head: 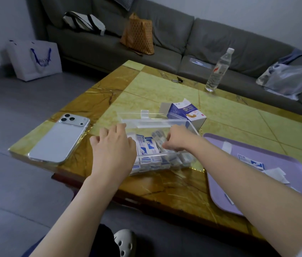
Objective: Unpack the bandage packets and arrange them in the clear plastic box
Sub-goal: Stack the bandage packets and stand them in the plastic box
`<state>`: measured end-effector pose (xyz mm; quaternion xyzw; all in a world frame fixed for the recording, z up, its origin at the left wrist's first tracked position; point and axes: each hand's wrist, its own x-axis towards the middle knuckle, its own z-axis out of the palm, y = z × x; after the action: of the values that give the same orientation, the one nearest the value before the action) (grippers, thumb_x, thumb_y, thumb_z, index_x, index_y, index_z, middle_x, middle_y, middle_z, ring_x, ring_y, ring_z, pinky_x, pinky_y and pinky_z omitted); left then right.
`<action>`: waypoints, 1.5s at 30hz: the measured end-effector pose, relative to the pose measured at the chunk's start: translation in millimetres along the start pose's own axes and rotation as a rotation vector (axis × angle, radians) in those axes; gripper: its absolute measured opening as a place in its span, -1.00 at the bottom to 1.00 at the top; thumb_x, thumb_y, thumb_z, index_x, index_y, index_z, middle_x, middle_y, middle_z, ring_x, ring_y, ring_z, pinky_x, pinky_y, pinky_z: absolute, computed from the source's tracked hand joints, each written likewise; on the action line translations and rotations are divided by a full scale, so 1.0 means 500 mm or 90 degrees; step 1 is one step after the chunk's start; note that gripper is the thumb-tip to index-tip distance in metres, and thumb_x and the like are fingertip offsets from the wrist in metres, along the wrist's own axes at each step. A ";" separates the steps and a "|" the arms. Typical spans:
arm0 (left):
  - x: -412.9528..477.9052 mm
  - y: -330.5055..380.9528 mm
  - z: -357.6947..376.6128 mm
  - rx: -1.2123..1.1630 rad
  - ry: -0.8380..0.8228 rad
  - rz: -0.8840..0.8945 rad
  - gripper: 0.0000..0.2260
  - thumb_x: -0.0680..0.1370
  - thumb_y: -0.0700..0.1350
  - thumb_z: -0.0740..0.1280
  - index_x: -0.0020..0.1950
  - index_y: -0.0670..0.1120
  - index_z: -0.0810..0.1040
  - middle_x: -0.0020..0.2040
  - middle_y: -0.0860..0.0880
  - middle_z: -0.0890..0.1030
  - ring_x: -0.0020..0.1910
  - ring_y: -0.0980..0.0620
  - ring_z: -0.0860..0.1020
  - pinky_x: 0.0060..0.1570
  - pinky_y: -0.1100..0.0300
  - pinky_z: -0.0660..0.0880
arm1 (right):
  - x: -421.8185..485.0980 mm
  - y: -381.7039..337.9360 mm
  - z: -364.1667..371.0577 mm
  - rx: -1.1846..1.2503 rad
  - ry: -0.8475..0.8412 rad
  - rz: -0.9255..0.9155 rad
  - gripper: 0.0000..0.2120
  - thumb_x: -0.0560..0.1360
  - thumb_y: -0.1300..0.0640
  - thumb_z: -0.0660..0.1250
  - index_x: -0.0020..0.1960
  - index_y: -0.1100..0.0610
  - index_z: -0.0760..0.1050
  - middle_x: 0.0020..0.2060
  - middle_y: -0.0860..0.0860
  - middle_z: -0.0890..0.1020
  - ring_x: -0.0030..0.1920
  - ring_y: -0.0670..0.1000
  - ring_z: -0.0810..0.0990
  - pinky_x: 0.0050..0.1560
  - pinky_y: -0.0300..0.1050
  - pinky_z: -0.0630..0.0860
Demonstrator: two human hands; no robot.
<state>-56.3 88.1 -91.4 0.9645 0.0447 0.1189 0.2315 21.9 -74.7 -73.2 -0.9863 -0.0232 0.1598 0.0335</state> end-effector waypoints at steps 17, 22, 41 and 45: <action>-0.005 0.002 0.001 -0.004 0.007 -0.002 -0.59 0.61 -0.06 0.05 0.47 -0.04 0.17 0.32 -0.03 0.39 0.27 -0.05 0.30 0.23 0.03 0.18 | 0.005 -0.005 0.010 0.070 -0.027 0.008 -0.91 0.51 0.23 0.29 -0.10 0.26 0.52 -0.17 0.19 0.64 -0.26 0.07 0.68 -0.18 -0.11 0.63; -0.006 0.004 0.000 -0.001 0.006 -0.002 -0.59 0.61 -0.08 0.05 0.47 -0.05 0.17 0.35 -0.05 0.37 0.29 -0.06 0.29 0.25 0.02 0.19 | 0.005 -0.005 0.016 0.079 0.020 -0.016 -0.84 0.57 0.24 0.19 -0.10 0.24 0.52 -0.12 0.20 0.62 -0.14 0.13 0.66 -0.20 -0.11 0.57; -0.060 0.178 0.065 -0.107 0.083 0.395 -0.72 0.44 -0.18 0.11 0.10 -0.10 0.48 -0.04 -0.04 0.51 -0.07 -0.05 0.46 -0.07 0.14 0.35 | -0.166 0.185 0.038 0.139 0.584 -0.168 -0.87 0.58 0.17 0.18 0.07 0.18 0.45 -0.13 -0.05 0.47 -0.14 -0.02 0.46 -0.24 -0.25 0.30; -0.090 0.233 0.120 -0.071 -0.003 0.494 -0.77 0.40 -0.22 0.27 0.03 -0.07 0.52 -0.10 -0.01 0.53 -0.15 -0.04 0.51 -0.13 0.18 0.32 | -0.182 0.292 0.077 0.144 0.499 -0.047 -0.86 0.59 0.18 0.16 0.08 0.16 0.46 -0.01 0.05 0.53 0.02 0.06 0.48 -0.10 -0.16 0.35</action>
<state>-81.3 -47.8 -99.5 0.8960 -0.3305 0.1976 0.2213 -71.5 -222.9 -91.6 -0.9610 -0.0261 -0.2283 0.1538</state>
